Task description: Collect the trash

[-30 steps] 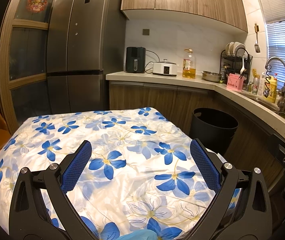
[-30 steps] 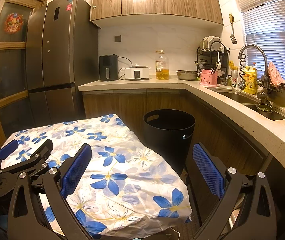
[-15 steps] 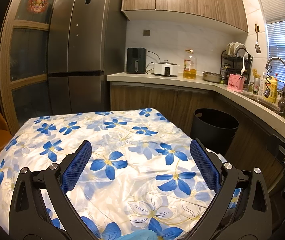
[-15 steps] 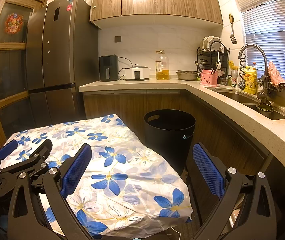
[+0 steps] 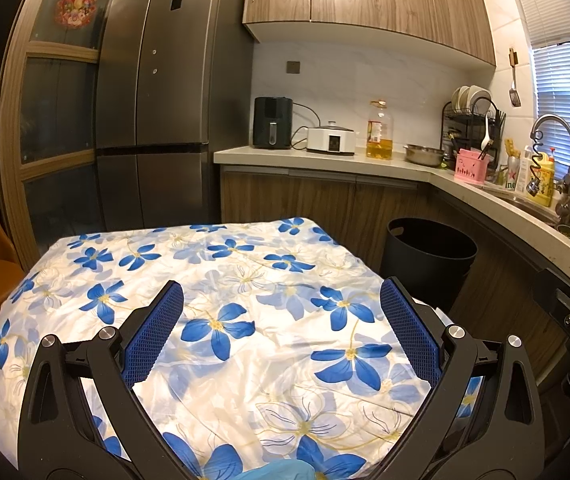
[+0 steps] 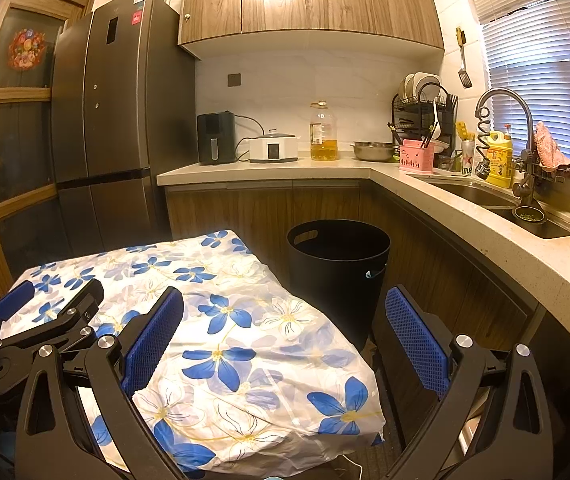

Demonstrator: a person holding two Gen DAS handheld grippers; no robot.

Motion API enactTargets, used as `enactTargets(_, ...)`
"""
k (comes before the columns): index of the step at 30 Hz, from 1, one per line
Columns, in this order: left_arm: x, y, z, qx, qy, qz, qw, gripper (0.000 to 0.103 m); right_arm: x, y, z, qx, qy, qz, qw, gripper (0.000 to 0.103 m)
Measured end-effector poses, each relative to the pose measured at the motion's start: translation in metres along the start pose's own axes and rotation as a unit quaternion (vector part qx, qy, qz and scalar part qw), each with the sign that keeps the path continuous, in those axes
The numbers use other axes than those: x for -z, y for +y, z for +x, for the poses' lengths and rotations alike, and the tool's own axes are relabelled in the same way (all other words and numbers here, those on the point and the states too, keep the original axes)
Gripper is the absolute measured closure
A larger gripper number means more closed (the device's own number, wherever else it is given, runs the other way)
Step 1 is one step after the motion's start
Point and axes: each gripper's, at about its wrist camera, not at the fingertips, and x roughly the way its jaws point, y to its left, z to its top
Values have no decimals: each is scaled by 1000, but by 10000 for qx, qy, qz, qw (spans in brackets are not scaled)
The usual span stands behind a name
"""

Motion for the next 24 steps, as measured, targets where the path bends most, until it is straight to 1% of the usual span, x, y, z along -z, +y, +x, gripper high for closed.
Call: enactTargets(24, -1, -1, -2, 14, -30, 13, 10000, 6, -3, -2, -1, 5, -18, 18, 10000, 6)
